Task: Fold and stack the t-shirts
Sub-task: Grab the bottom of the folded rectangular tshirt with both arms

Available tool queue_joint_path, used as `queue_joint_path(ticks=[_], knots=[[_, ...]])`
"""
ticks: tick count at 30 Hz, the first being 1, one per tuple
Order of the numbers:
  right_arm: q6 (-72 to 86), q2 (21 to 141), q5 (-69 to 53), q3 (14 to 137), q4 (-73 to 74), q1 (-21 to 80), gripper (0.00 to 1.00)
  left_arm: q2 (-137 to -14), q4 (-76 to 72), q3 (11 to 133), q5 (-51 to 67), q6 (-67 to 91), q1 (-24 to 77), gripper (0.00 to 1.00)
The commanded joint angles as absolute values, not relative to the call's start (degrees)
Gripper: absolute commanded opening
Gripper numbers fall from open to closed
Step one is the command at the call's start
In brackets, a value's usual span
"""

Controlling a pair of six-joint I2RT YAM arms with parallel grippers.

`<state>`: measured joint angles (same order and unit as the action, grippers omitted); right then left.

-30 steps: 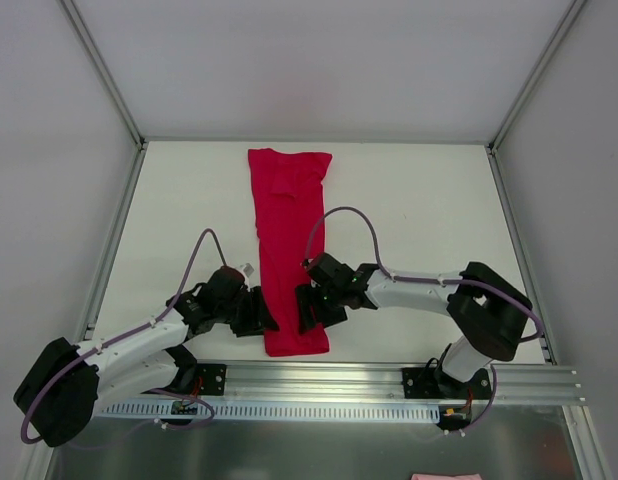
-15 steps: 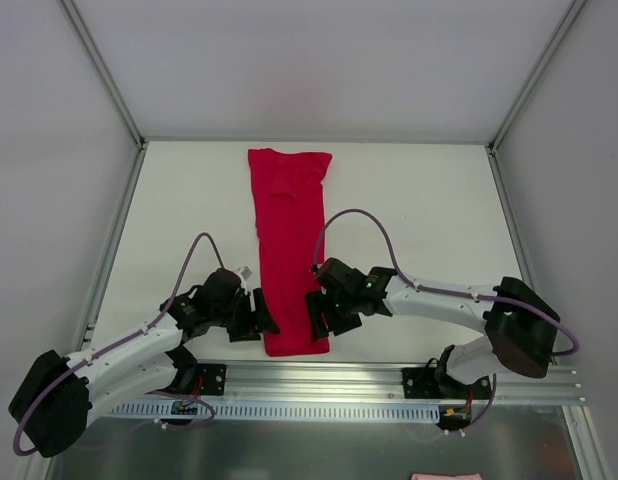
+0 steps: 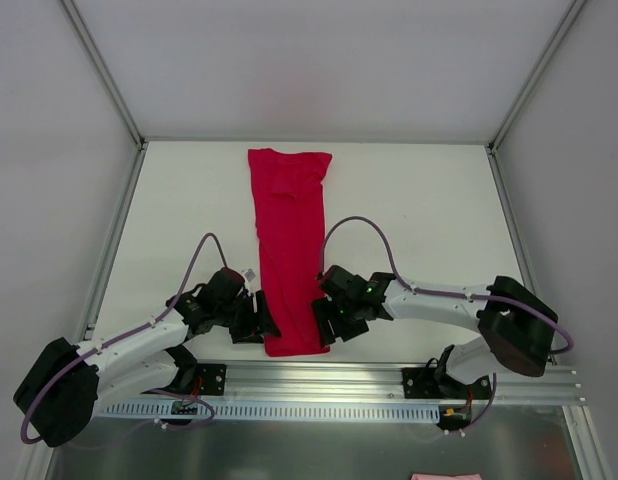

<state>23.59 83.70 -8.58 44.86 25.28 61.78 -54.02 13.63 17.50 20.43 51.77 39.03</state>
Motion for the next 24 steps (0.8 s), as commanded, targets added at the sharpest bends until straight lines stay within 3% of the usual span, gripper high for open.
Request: queue_joint_path(ticks=[1,12,15,19,21,22,24], knots=[[24.26,85.25,-9.66,45.52,21.1,61.61,0.66,-54.84,12.57,18.37,20.83,51.86,39.38,0.58],[23.82,88.94,-10.72,48.25,18.46,61.61,0.65,-53.96,13.89,18.11,20.04,52.21,39.37,0.56],[23.82,89.29,-10.72,48.25,17.93,61.61,0.6,-54.49,13.62,18.28,20.13,51.94,39.37,0.54],[23.64,90.0,-10.64,48.6,17.93,61.44,0.45,-55.81,12.75,18.37,20.83,51.59,39.46,0.34],[23.64,90.09,-10.46,48.6,18.1,61.52,0.37,-56.42,12.48,18.37,21.27,51.59,39.38,0.13],[23.64,90.09,-10.46,48.6,18.11,61.52,0.24,-57.12,12.39,18.54,21.44,51.5,39.38,0.03],[23.55,90.26,-10.55,48.6,18.28,61.52,0.08,-57.39,12.57,18.89,21.45,51.15,39.38,0.0]])
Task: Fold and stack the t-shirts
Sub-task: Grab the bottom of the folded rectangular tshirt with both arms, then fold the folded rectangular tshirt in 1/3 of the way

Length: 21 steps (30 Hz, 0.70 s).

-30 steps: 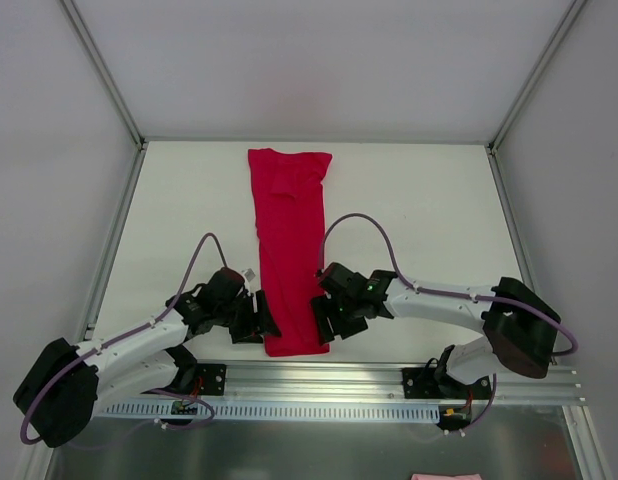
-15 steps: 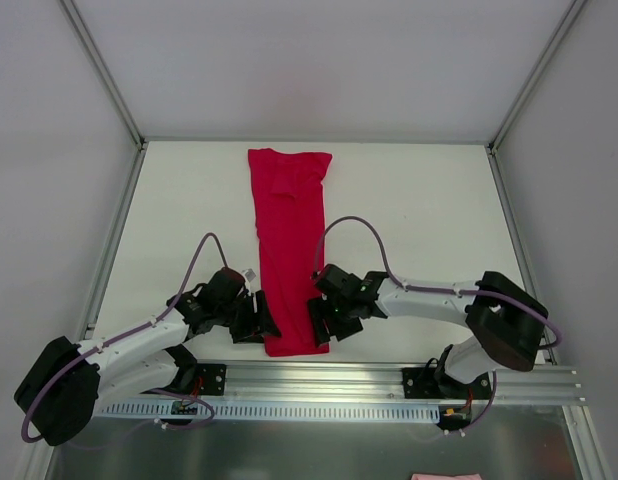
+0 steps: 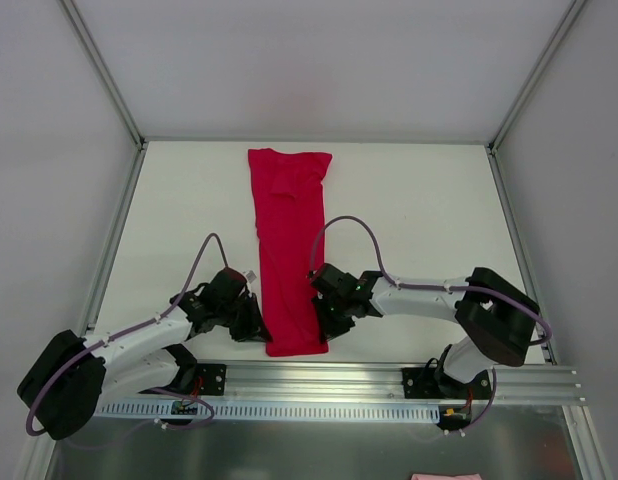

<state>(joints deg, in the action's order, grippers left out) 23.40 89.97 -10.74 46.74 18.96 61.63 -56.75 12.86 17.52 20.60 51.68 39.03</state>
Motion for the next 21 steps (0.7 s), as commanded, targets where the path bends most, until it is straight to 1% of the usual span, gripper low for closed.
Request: queue_joint_path(ticks=[1,5,9,12,21], knots=[[23.55,90.18,-10.55,48.6,18.37,61.44,0.01,-56.44,13.7,19.42,21.18,50.98,39.46,0.0],[22.85,89.83,-9.67,49.04,20.12,61.44,0.01,-49.86,18.62,21.53,17.68,49.4,39.38,0.0],[20.31,88.51,-8.35,51.59,24.51,61.26,0.01,-47.73,25.13,26.62,16.61,46.41,39.38,0.0],[17.76,86.23,-6.24,54.66,28.55,60.39,0.01,-48.43,27.77,31.54,17.23,44.48,39.46,0.0],[10.47,83.5,-3.52,60.2,34.27,53.62,0.01,-55.1,26.11,36.56,14.15,41.49,39.29,0.0]])
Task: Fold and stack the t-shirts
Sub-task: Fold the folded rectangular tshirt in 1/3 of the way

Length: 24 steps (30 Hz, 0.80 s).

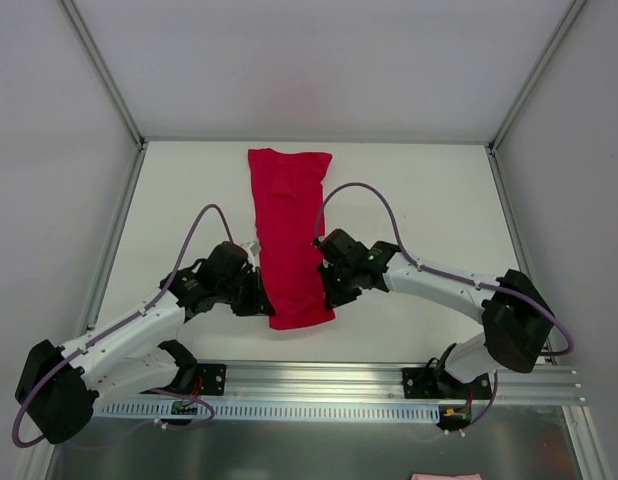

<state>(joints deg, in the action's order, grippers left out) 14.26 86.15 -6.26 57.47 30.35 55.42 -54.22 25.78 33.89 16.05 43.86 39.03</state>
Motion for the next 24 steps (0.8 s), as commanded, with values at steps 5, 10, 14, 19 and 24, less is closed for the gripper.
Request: queue_joint_path(ticks=[5,10,14,19,24], knots=[[5.81,83.58,-3.87,63.45,35.59,47.47,0.01,-58.44,25.14,39.2,11.6,40.61,38.24,0.0],[1.59,84.99,-4.92,67.49,36.3,42.99,0.01,-63.71,23.21,42.53,11.16,38.77,35.78,0.0],[0.44,87.01,-6.59,69.78,36.04,40.78,0.01,-67.84,21.89,45.43,12.3,36.13,31.74,0.0],[-2.02,90.43,-8.43,72.42,34.98,39.29,0.01,-74.87,20.92,51.92,13.27,32.44,27.08,0.0],[-3.69,94.3,-10.46,77.41,34.81,38.5,0.01,-82.25,21.09,58.44,15.12,29.1,24.7,0.0]])
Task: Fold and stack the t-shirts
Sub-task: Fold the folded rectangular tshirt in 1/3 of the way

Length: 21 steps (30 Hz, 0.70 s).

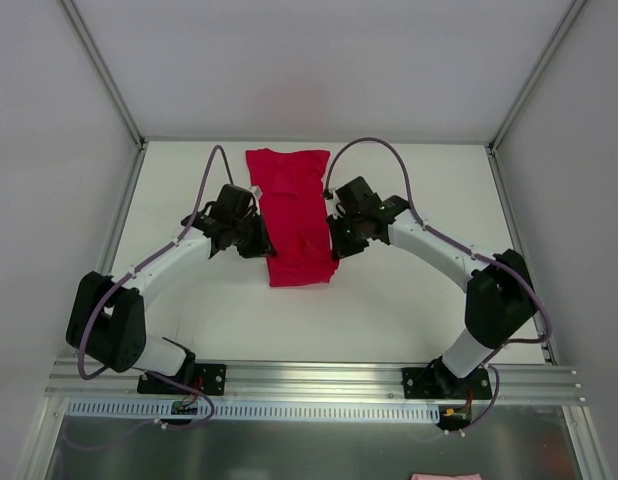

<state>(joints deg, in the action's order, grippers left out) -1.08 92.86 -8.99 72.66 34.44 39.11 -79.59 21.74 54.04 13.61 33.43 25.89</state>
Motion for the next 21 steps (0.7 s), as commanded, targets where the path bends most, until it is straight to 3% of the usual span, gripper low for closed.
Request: queue_joint_path(ticks=[1,13,21], knots=[[-4.21,95.79,-10.55,78.39,34.72,38.24,0.01,-83.31,21.09,60.19,15.29,28.83,24.09,0.0],[-7.29,112.05,-12.57,102.46,37.53,33.05,0.01,-90.17,22.5,67.23,17.23,25.84,21.97,0.0],[-7.56,116.45,-13.27,106.08,38.06,32.26,0.01,-93.6,23.29,69.26,16.53,24.26,20.31,0.0]])
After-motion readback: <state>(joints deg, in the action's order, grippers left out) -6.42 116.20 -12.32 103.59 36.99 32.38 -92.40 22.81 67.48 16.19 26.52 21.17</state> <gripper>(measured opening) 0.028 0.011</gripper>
